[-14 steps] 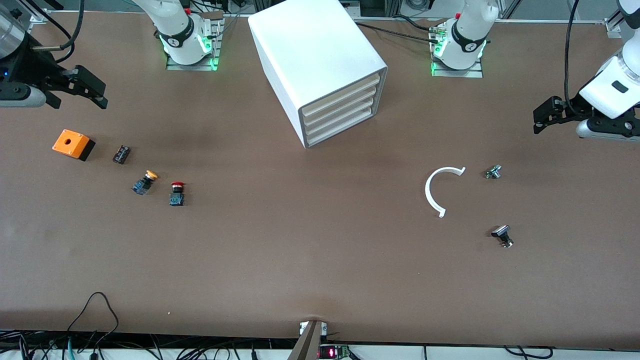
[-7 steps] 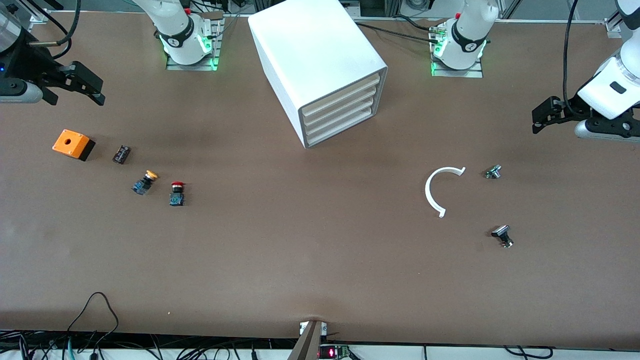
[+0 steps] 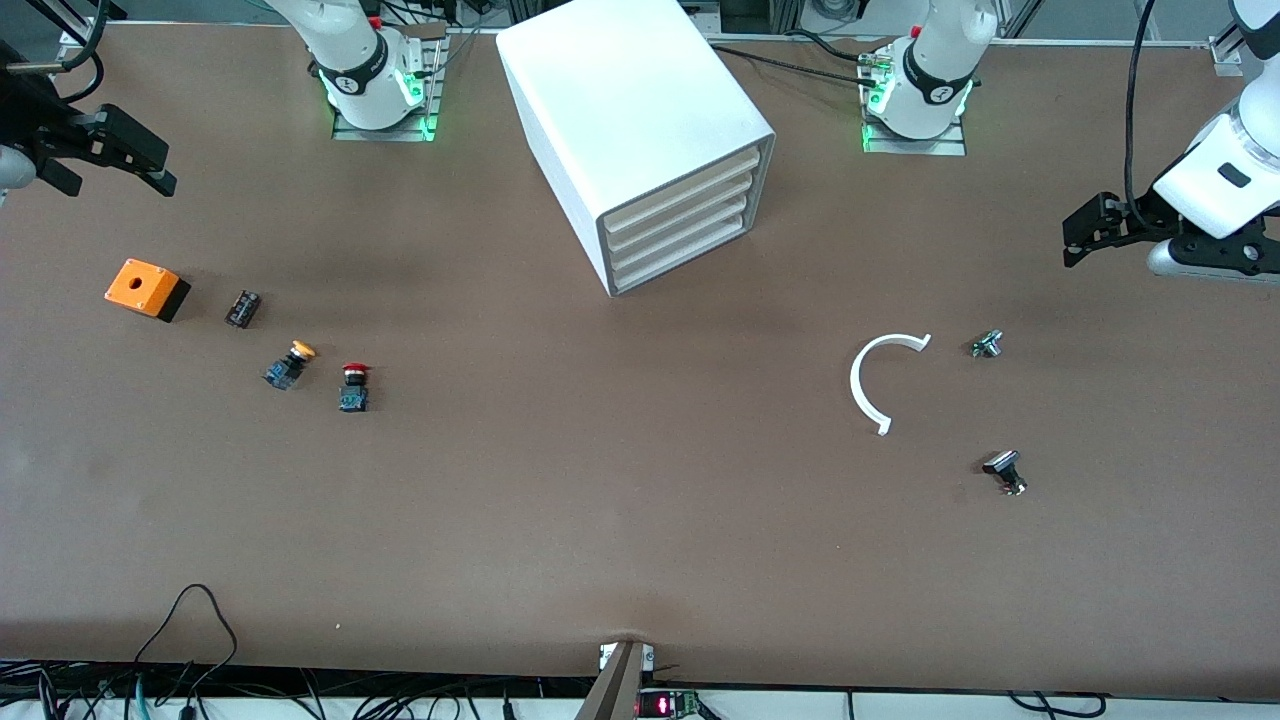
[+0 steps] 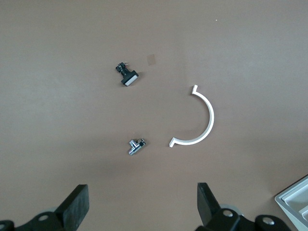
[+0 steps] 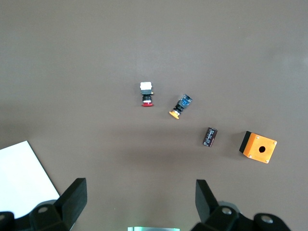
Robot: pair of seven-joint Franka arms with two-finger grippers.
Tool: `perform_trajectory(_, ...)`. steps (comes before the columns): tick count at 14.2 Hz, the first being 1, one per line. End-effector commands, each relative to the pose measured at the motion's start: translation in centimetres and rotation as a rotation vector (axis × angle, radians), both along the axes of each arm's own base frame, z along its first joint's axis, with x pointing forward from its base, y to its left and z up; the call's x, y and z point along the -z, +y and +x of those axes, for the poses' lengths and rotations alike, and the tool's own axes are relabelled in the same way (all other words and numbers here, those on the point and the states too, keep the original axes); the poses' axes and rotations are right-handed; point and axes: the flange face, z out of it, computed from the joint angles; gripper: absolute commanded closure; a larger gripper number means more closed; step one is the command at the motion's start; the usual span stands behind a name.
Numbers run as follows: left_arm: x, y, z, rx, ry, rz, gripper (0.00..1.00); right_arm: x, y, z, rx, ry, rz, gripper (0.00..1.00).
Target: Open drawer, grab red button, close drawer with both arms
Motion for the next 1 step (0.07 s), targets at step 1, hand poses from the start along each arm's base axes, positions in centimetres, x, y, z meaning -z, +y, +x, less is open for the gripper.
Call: perform_trajectory(1,-0.13,-0.3,-0.17,-0.005,0.007,-0.004,0.01,-0.36,-0.1,-0.22,0.0,0.002,0.02,0.0)
